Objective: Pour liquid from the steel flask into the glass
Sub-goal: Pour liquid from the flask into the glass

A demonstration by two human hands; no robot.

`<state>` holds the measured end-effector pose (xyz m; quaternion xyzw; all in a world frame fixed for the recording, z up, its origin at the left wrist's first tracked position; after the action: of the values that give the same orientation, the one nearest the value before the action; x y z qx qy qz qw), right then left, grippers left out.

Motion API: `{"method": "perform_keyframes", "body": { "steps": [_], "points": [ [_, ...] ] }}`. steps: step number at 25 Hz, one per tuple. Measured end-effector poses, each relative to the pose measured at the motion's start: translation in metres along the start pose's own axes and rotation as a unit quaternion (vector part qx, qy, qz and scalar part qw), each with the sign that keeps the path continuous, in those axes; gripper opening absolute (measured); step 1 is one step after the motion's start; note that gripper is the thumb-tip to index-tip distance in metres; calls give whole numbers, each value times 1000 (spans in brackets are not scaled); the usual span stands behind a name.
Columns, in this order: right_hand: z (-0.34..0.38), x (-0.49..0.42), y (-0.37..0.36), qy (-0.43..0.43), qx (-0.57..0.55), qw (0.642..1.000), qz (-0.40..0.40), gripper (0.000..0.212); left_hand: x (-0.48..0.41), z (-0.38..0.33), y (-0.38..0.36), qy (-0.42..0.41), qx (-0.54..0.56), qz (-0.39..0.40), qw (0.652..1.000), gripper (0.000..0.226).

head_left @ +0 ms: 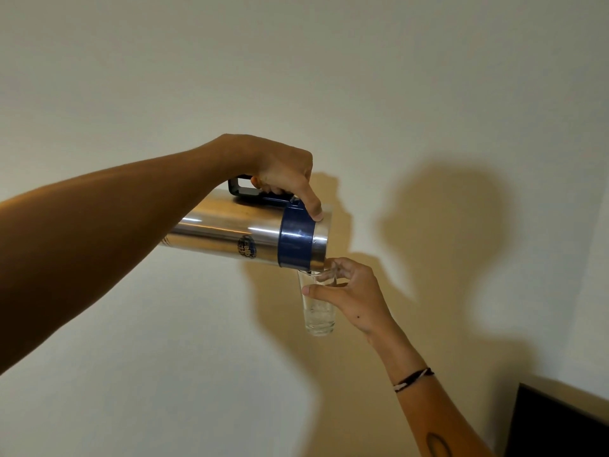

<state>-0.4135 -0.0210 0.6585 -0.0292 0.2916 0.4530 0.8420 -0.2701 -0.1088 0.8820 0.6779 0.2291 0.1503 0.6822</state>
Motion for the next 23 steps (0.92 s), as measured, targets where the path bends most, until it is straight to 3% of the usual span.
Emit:
{"method": "perform_keyframes", "body": {
  "steps": [23],
  "points": [
    [-5, -13, -8, 14, -15, 1000, -9, 51, -8, 1, 6, 27, -13, 13, 999, 63]
  ]
}}
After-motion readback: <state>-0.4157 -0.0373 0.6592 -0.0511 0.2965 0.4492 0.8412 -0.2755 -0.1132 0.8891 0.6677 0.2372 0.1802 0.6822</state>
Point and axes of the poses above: each hand's wrist, its own x-axis away from the middle knuckle, its own y-axis out of the back of the hand, z = x × y, the point moved 4 cm from there along -x, towards the middle knuckle, and after that the axes turned 3 degrees about -z, right-handed, at the moved point
